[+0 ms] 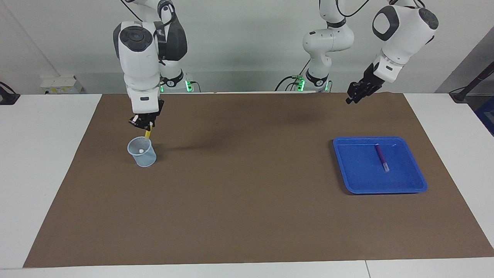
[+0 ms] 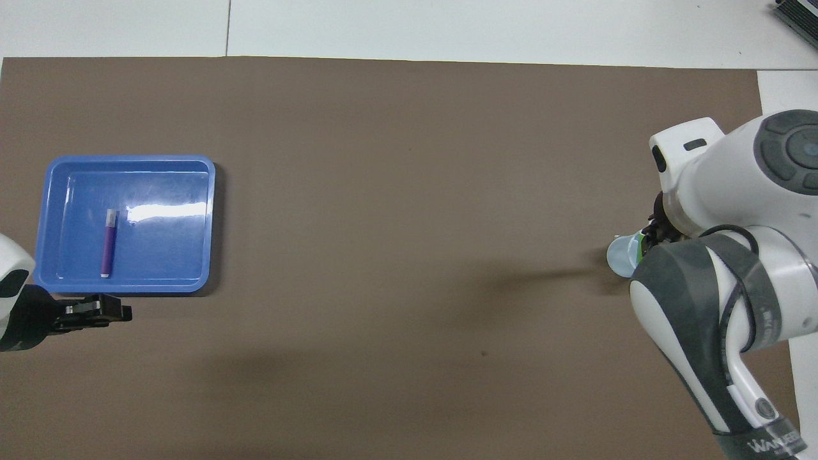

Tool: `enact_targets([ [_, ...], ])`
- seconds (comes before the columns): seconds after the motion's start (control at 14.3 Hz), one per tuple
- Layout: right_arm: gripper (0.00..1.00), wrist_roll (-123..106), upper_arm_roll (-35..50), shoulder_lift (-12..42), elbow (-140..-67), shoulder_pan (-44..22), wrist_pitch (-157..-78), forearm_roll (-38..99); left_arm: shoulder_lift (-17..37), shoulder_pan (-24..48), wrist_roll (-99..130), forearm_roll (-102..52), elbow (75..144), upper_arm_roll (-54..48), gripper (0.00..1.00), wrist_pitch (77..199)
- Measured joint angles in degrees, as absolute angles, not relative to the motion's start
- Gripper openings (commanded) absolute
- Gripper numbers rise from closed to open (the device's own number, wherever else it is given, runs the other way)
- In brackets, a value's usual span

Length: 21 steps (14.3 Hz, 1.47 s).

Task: Transfer and insert pens with both arms
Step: 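Insert the yellow pen into the white cup with the right gripper, then reach the left gripper to the purple pen in the tray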

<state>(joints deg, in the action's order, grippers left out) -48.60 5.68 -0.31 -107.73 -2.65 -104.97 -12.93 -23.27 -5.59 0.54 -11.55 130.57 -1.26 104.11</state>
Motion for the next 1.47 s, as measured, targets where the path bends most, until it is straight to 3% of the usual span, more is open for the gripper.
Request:
enact_targets([
  [0.49,0.0,-48.74,5.63,-1.79,-114.83,0.82,-108.96,-8.96,-20.13,-11.07,-11.85,-6.28,130.44,-1.17,0.45,109.85],
  [1.47,0.0,-47.73,5.73,-2.98,-124.82,4.09,-119.49,-6.26,-0.13,-13.95,-16.82,-5.6,127.7,-1.18,0.49,130.89],
])
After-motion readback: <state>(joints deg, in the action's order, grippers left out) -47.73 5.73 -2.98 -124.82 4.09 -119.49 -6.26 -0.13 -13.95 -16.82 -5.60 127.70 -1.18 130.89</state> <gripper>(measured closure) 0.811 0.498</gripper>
